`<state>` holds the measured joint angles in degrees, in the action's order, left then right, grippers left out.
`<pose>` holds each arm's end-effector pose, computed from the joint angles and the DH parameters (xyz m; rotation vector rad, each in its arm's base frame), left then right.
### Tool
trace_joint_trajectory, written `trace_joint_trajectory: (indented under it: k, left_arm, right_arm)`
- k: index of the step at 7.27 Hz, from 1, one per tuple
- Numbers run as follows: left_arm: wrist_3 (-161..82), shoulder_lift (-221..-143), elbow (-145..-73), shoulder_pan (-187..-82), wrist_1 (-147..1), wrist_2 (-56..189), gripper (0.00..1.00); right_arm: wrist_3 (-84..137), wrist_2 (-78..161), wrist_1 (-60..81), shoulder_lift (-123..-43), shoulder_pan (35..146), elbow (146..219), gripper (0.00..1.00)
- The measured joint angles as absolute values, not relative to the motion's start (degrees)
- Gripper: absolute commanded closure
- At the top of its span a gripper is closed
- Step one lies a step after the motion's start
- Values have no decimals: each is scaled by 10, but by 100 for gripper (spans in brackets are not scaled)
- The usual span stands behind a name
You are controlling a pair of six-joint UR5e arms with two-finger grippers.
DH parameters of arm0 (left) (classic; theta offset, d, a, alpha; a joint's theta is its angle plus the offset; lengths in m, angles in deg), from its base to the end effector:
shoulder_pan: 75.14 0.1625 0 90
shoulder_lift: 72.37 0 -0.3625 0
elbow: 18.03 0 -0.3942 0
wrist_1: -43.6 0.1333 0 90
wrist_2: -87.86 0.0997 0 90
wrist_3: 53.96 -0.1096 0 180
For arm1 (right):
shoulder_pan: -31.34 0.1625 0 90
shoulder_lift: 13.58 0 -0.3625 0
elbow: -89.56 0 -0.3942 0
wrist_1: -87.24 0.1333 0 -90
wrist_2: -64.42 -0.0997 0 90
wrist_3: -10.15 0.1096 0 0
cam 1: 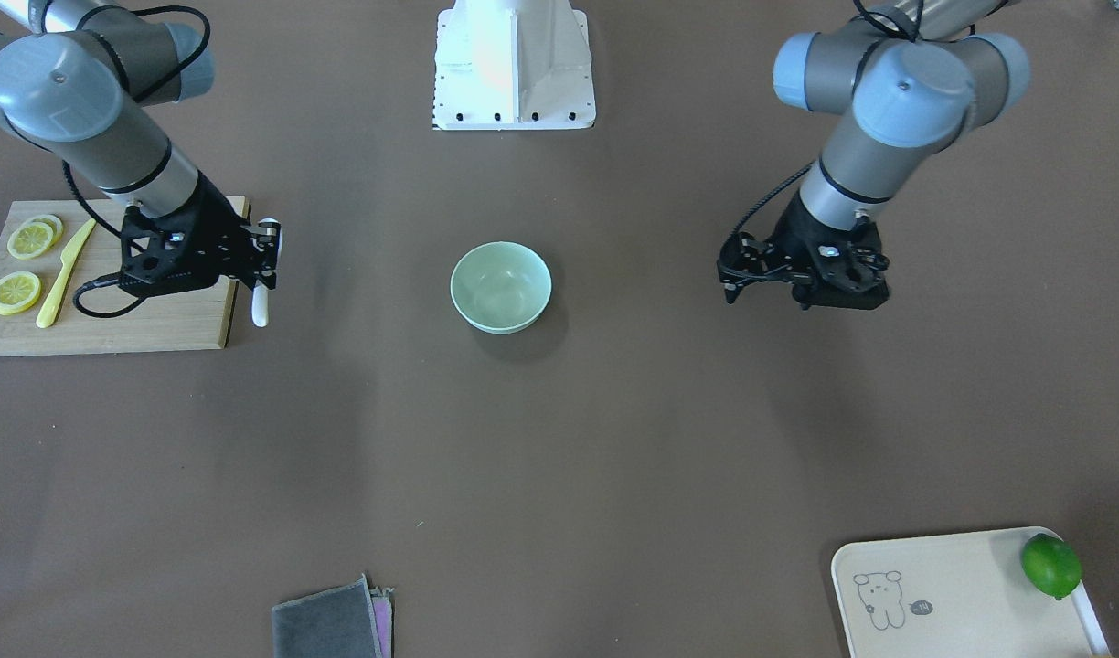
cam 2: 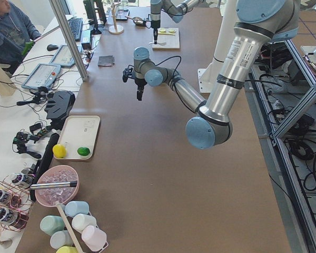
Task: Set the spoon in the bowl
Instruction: 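Carry the white spoon over the green bowl and lower it in with the right gripper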
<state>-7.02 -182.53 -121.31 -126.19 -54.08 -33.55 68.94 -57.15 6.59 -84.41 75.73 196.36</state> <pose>0.3120 -0.5071 0.2905 0.1545 0.8589 0.0662 -0.3575 -0.4562 0.2681 0.0599 -0.9265 -0.0046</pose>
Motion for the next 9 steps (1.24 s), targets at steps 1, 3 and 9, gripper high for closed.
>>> trace_joint_trajectory:
  k: [1, 3, 9]
  left_arm:
    - [-135, -1794, -1213, -1298, -542, -358, 2]
    - [-227, -1751, -1211, -1353, -542, -390, 2]
    - [-252, -1743, -1201, -1367, -542, -402, 2]
  right_arm:
    - [737, -541, 51, -789, 736, 1942, 100]
    - [836, -490, 47, -681, 707, 1861, 100]
    - [968, -350, 43, -621, 621, 1817, 100]
